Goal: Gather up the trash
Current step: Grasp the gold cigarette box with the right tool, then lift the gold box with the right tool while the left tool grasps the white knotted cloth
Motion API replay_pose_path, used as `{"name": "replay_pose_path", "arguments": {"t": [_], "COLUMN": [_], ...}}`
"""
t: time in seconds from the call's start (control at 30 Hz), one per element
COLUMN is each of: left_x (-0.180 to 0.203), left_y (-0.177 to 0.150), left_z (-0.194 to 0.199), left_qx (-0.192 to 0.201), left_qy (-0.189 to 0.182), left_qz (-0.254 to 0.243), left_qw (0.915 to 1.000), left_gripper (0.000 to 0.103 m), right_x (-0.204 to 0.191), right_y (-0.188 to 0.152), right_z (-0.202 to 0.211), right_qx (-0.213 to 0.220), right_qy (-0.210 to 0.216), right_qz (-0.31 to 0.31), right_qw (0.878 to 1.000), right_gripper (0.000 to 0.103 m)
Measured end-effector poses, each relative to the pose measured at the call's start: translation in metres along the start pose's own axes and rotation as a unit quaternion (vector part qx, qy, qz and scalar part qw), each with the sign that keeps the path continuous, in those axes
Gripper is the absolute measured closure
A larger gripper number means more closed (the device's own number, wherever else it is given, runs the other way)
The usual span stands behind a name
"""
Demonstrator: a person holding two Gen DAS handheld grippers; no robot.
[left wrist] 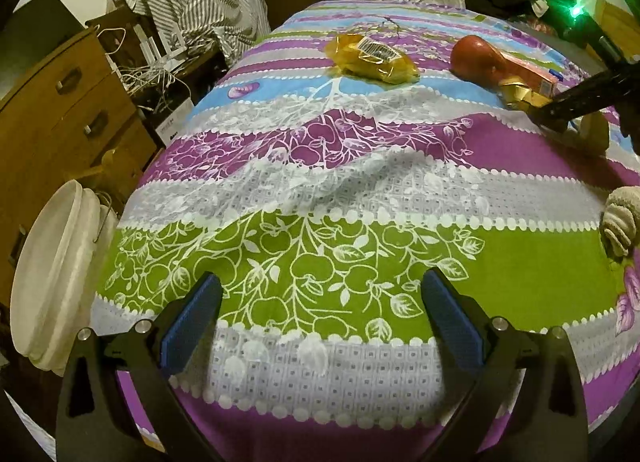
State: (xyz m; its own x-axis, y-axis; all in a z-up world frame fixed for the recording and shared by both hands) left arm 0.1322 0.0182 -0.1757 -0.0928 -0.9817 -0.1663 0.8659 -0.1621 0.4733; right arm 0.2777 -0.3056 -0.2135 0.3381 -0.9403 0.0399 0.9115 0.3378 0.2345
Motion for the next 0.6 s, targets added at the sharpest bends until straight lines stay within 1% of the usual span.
{"name": "replay_pose_path", "arguments": {"t": [0.03, 0.07, 0.1, 0.13, 0.2, 0.23, 0.3, 0.33, 0.4, 0.47, 0.53, 0.6], "left_x": [0.000, 0.000, 0.001, 0.001, 0.001, 0.002, 0.003, 0.005, 0.009, 0.020, 0.033, 0.047], "left_y": [0.000, 0.000, 0.001, 0.000, -0.001, -0.002, -0.004, -0.005, -0.006, -0.007, -0.009, -0.011], "left_z": [0.000, 0.000, 0.000, 0.001, 0.004, 0.006, 0.008, 0.010, 0.013, 0.018, 0.026, 0.032], "left_qx": [0.000, 0.000, -0.001, -0.001, -0.001, 0.000, 0.001, 0.001, 0.002, 0.010, 0.023, 0.036], "left_qy": [0.000, 0.000, 0.000, 0.001, 0.001, 0.001, -0.001, -0.006, -0.015, -0.028, -0.039, -0.046], "left_qz": [0.000, 0.001, 0.002, 0.003, 0.002, 0.001, 0.001, 0.001, -0.001, -0.011, -0.028, -0.048], "left_qw": [1.0000, 1.0000, 1.0000, 1.0000, 1.0000, 1.0000, 1.0000, 1.0000, 0.9999, 0.9995, 0.9986, 0.9971], "left_gripper": [0.006, 0.006, 0.006, 0.006, 0.006, 0.006, 0.006, 0.006, 0.006, 0.006, 0.006, 0.006], "right_x": [-0.001, -0.001, -0.001, -0.002, -0.003, -0.003, 0.001, 0.005, 0.009, 0.018, 0.026, 0.034], "right_y": [0.001, 0.001, -0.001, -0.004, -0.013, -0.026, -0.049, -0.073, -0.113, -0.165, -0.207, -0.250], "right_z": [0.003, 0.011, 0.020, 0.041, 0.073, 0.101, 0.135, 0.160, 0.184, 0.198, 0.192, 0.174], "right_qx": [0.009, 0.023, 0.038, 0.069, 0.107, 0.137, 0.174, 0.199, 0.222, 0.227, 0.210, 0.178], "right_qy": [0.000, 0.015, 0.026, 0.023, 0.026, 0.034, 0.040, 0.040, 0.033, 0.021, 0.008, -0.041], "right_qz": [-0.003, -0.011, -0.021, -0.026, -0.029, -0.039, -0.057, -0.077, -0.103, -0.146, -0.189, -0.232], "right_qw": [1.000, 1.000, 0.999, 0.997, 0.993, 0.989, 0.982, 0.976, 0.969, 0.963, 0.959, 0.956], "right_gripper": [0.073, 0.084, 0.084, 0.084, 0.084, 0.084, 0.084, 0.084, 0.084, 0.084, 0.084, 0.084]}}
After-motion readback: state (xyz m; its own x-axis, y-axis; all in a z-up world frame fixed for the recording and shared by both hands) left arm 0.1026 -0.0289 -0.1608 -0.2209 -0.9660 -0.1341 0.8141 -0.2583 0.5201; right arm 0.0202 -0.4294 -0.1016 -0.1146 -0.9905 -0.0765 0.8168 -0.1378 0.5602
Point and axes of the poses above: each gripper's, at about its wrist camera, not at the fingertips, and z roughly against the way its jaws point, x to its right, y to its top, the point moved 7 cm from there along -z, roughly the way its jaws point, and after that the axes turned 8 degrees about -x, right-handed, at the moved point
